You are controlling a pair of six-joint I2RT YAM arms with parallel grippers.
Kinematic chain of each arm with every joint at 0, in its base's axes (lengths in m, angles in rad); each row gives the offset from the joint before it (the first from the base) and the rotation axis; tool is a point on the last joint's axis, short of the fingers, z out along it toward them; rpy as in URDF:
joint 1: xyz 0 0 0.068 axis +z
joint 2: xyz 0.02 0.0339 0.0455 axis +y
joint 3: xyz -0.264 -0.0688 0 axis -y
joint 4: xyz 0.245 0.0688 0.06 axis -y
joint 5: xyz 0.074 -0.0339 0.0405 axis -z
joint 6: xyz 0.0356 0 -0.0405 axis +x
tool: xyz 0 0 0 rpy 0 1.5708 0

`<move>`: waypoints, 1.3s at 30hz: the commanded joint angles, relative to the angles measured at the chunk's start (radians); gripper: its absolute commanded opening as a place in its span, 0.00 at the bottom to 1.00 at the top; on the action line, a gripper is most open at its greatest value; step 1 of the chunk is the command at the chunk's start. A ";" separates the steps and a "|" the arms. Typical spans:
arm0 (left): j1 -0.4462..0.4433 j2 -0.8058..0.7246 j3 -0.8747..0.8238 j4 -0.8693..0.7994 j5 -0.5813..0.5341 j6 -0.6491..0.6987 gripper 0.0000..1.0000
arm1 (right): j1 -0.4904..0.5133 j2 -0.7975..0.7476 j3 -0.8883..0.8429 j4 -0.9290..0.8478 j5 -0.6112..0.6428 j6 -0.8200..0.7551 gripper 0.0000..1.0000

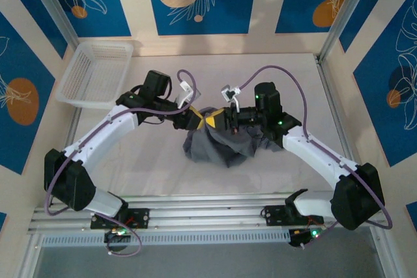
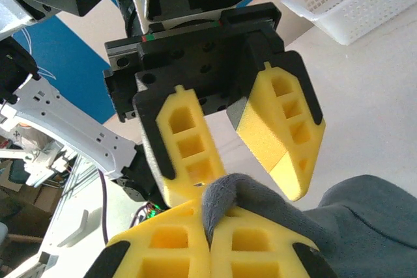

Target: Fold the inside-out t-shirt

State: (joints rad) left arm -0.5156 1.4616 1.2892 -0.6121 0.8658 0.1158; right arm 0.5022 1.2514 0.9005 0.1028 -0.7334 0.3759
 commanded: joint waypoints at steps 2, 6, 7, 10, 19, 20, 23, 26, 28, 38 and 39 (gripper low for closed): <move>-0.004 0.025 0.019 -0.023 0.102 0.022 0.40 | -0.004 -0.018 -0.021 0.003 -0.058 -0.005 0.03; -0.006 0.075 0.051 0.006 0.121 0.008 0.41 | -0.004 -0.018 -0.014 0.001 -0.079 0.000 0.03; -0.006 0.085 0.057 0.010 0.122 0.006 0.40 | -0.004 -0.019 -0.010 -0.001 -0.080 -0.003 0.03; -0.007 0.107 0.072 0.008 0.110 0.012 0.28 | -0.005 -0.019 -0.009 -0.011 -0.077 -0.008 0.04; -0.001 -0.053 -0.100 0.106 -0.192 -0.086 0.00 | 0.000 -0.083 -0.054 -0.177 0.091 -0.138 0.49; -0.005 -0.094 -0.161 0.140 -0.228 -0.112 0.00 | -0.008 -0.106 -0.075 -0.167 0.146 -0.140 0.50; -0.018 -0.235 -0.351 0.246 -0.322 -0.181 0.00 | -0.032 -0.165 -0.140 -0.137 0.390 -0.149 0.51; -0.024 -0.319 -0.459 0.245 -0.384 -0.210 0.00 | -0.035 -0.146 -0.133 -0.200 0.522 -0.188 0.51; -0.037 -0.328 -0.486 0.172 -0.440 -0.196 0.00 | -0.031 -0.089 -0.089 -0.289 0.523 -0.203 0.51; -0.050 -0.333 -0.577 0.242 -0.642 -0.326 0.00 | 0.087 0.182 0.042 -0.550 0.476 -0.261 0.49; -0.050 -0.323 -0.573 0.247 -0.644 -0.334 0.00 | 0.095 0.208 0.057 -0.577 0.513 -0.239 0.49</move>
State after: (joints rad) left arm -0.5591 1.1339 0.7109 -0.4210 0.2779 -0.1604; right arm 0.5789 1.4178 0.9138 -0.3511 -0.2707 0.1444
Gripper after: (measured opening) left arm 0.050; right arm 0.491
